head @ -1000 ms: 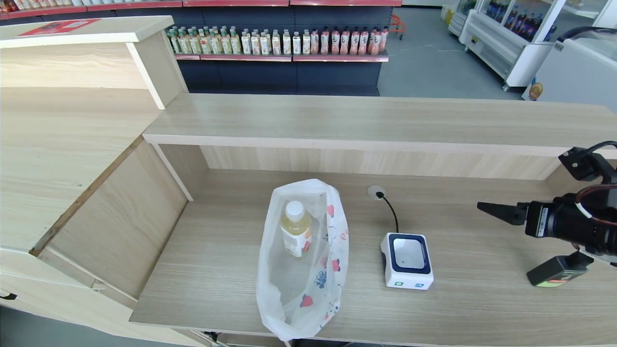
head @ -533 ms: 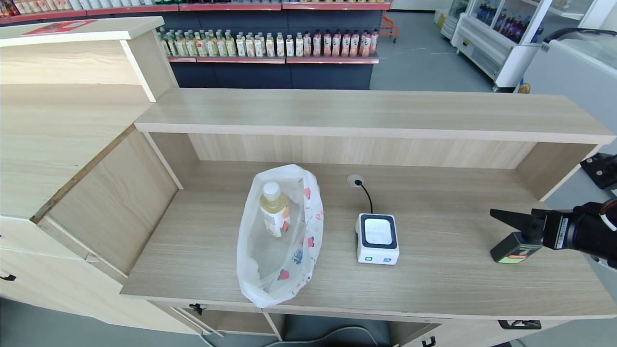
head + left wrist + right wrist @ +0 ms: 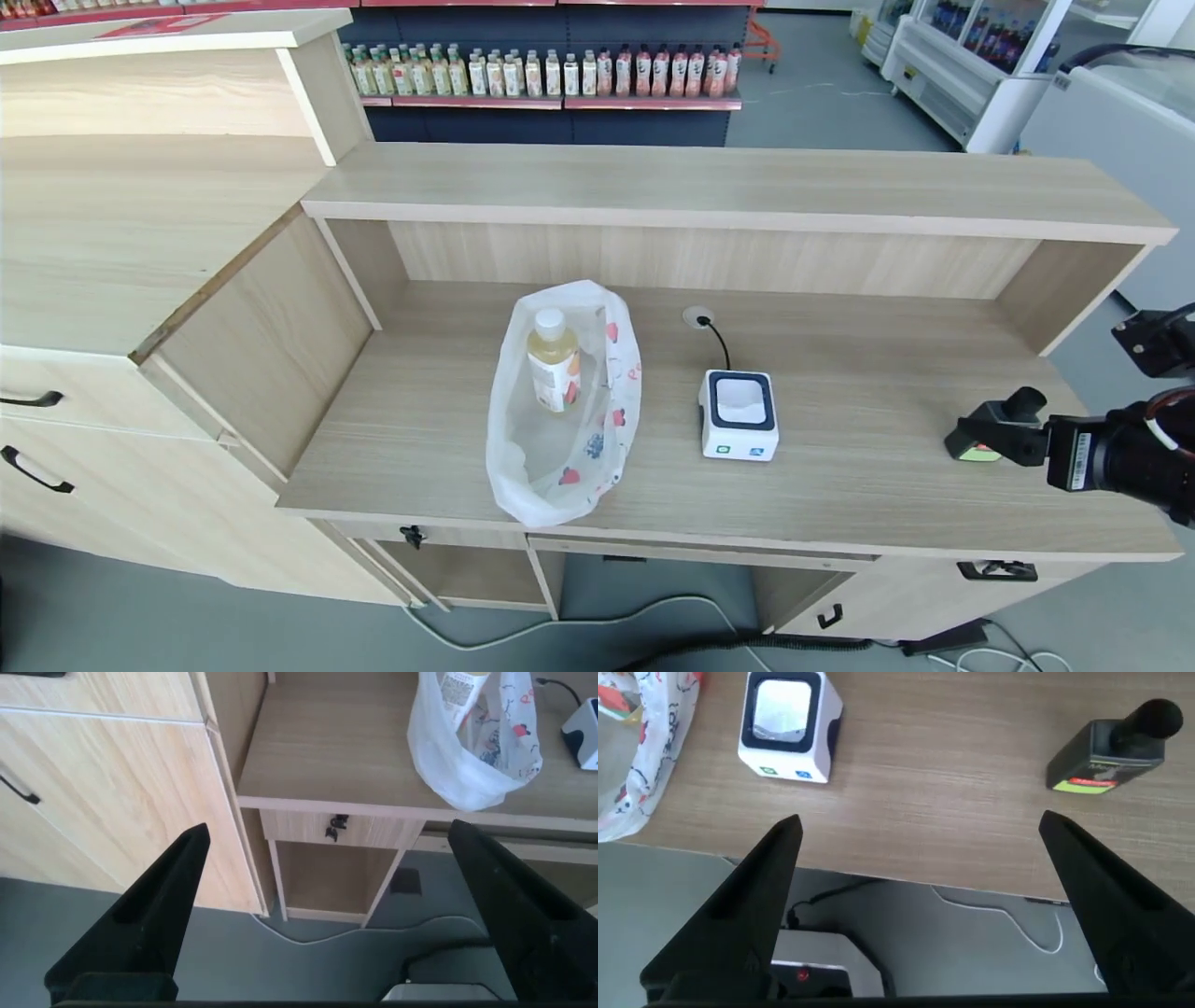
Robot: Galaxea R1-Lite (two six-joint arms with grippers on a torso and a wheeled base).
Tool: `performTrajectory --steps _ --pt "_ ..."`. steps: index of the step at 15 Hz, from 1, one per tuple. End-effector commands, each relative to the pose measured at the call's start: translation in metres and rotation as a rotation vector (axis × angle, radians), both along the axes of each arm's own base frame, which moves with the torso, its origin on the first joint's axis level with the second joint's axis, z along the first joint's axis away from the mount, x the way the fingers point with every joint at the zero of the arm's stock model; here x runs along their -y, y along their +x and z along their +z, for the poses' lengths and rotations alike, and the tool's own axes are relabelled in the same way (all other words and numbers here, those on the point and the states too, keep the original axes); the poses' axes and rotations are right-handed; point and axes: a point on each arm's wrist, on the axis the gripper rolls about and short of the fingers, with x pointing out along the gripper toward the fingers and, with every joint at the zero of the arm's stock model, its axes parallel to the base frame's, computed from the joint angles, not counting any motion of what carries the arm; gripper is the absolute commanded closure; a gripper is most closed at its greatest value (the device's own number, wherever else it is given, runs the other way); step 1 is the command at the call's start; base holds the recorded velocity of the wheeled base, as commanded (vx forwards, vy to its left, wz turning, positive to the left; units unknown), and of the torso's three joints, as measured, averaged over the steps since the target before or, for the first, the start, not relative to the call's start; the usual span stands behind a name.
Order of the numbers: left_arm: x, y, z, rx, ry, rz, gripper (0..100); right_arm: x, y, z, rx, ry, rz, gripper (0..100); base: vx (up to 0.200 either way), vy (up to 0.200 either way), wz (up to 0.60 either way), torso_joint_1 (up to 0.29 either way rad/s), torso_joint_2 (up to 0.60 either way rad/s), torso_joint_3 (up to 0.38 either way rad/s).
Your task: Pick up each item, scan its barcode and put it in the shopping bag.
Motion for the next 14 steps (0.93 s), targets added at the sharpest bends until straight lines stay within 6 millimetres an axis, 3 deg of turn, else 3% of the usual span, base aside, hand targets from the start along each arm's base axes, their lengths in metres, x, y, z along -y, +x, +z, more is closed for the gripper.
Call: performTrajectory --steps 1,4,7,14 --pt "0.0 0.0 0.0 0.0 0.001 0.001 0 0.0 0.0 -0.001 -0.002 0.0 0.002 0 -0.2 0.0 0.0 0.002 0.0 0.002" --pt "0.0 0.0 0.0 0.0 0.001 0.001 0 0.0 0.0 -0.001 -0.002 0.001 0.0 0 0.0 0.0 0.0 0.0 0.0 0.0" --pt "0.0 0.0 0.0 0.0 0.003 -0.001 0 0.001 0.002 -0.001 -0.003 -0.003 -0.006 0 0.0 -0.2 0.0 0.002 0.0 0.007" --pt "0.0 0.0 0.0 0.0 0.004 -0.001 0 0.028 0.012 -0.021 -0.094 -0.149 -0.146 0 0.0 -0.2 0.0 0.006 0.0 0.005"
